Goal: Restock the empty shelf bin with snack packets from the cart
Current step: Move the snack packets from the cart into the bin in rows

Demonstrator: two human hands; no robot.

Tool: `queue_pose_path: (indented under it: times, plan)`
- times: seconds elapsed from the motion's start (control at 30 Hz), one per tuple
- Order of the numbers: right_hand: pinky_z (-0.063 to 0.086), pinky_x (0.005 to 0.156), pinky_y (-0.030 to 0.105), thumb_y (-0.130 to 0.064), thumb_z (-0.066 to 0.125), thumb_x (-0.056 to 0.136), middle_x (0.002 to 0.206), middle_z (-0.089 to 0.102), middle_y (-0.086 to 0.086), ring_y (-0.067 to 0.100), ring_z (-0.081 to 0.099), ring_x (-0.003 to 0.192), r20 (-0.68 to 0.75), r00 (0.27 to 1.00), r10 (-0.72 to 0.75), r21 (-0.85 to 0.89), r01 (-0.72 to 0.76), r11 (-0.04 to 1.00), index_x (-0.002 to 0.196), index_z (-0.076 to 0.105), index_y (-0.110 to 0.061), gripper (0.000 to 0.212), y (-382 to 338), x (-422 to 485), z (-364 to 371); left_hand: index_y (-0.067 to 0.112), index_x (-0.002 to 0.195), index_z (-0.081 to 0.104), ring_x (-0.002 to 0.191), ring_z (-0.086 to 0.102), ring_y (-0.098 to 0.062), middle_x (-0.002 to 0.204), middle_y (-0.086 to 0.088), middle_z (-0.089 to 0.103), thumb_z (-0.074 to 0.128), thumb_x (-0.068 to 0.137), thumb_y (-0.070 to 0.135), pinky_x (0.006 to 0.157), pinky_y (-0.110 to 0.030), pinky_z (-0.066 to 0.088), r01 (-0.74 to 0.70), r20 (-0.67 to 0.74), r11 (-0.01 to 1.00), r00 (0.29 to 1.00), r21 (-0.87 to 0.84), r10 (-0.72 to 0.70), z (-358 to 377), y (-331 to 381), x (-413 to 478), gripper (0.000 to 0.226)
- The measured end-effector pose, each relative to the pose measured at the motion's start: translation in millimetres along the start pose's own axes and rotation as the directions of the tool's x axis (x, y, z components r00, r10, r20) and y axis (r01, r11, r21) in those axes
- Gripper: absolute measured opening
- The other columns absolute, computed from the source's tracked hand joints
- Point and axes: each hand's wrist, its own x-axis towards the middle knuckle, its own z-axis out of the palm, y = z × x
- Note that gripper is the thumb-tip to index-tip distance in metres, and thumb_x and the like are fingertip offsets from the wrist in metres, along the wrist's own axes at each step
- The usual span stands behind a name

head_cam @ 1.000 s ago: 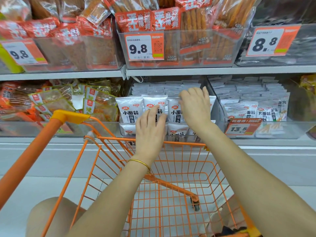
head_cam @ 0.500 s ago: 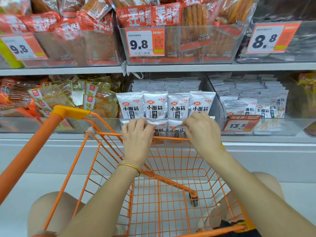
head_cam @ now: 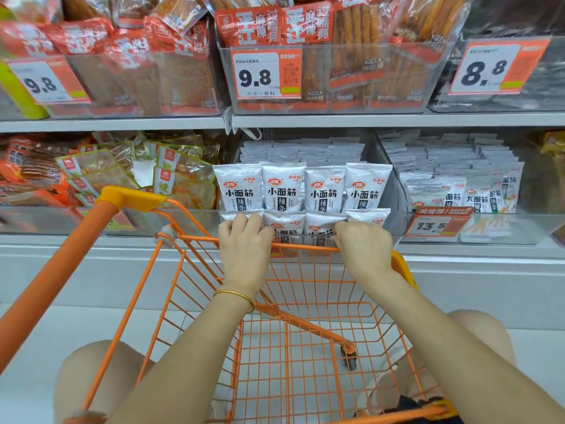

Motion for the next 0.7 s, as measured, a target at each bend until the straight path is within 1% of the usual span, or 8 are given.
queue_pose_path:
  times: [0.17, 0.27, 0.33, 0.5, 0.7]
  plan:
    - [0.042, 0.064, 0.028, -0.031, 0.047, 0.096, 0.099, 0.069, 0.002, 0.025, 0.064, 0.094, -0.047, 0.999, 0.020, 0.091, -0.015, 0.996, 0.102, 0.065, -0.016, 0.023, 2.1, 0.5, 4.7, 0.018, 0.064, 0.067, 0.070, 0.044, -0.023, 0.068, 0.000, 0.050, 0.080, 0.066, 0.011, 0.070, -0.033, 0.026, -0.003, 0.002, 1.000, 1.000, 0.005, 0.003, 1.3, 0.0, 2.8, 0.015]
    - [0.038, 0.064, 0.028, -0.034, 0.045, 0.097, 0.101, 0.069, 0.001, 0.024, 0.063, 0.095, -0.065, 0.997, 0.038, 0.146, -0.028, 0.989, 0.102, 0.063, -0.016, 0.026, 2.2, 3.5, 4.0, 0.019, 0.065, 0.067, 0.071, 0.044, -0.022, 0.068, 0.001, 0.051, 0.082, 0.063, 0.011, 0.071, -0.033, 0.027, 0.000, 0.001, 1.000, 1.000, 0.009, 0.000, 3.7, -0.3, 7.3, 0.017]
    - [0.038, 0.065, 0.029, -0.035, 0.046, 0.096, 0.102, 0.069, 0.002, 0.025, 0.063, 0.096, -0.067, 0.997, 0.048, 0.175, -0.036, 0.984, 0.102, 0.063, -0.016, 0.027, 3.2, 10.0, 3.5, 0.019, 0.066, 0.066, 0.071, 0.044, -0.022, 0.069, 0.001, 0.051, 0.081, 0.064, 0.011, 0.072, -0.033, 0.027, -0.002, -0.001, 1.000, 1.000, 0.015, 0.002, 6.7, -0.2, 12.5, 0.016]
    - [0.033, 0.063, 0.027, -0.038, 0.044, 0.096, 0.105, 0.068, 0.001, 0.024, 0.063, 0.098, -0.047, 0.996, 0.080, 0.183, -0.070, 0.981, 0.105, 0.062, -0.018, 0.028, 4.7, 29.8, 7.2, 0.016, 0.064, 0.063, 0.069, 0.047, -0.024, 0.069, -0.001, 0.051, 0.077, 0.067, 0.009, 0.071, -0.034, 0.028, -0.015, -0.027, 1.000, 1.000, 0.025, 0.016, 15.3, -2.0, 28.9, 0.016]
    - [0.036, 0.063, 0.026, -0.040, 0.046, 0.096, 0.104, 0.069, 0.000, 0.023, 0.065, 0.095, -0.025, 0.995, 0.100, 0.169, -0.094, 0.981, 0.106, 0.064, -0.020, 0.029, 6.4, 41.9, 17.1, 0.015, 0.065, 0.065, 0.068, 0.048, -0.025, 0.068, -0.001, 0.052, 0.076, 0.067, 0.007, 0.069, -0.034, 0.028, -0.037, -0.004, 0.999, 0.999, 0.023, 0.037, 25.7, -5.1, 32.0, 0.014]
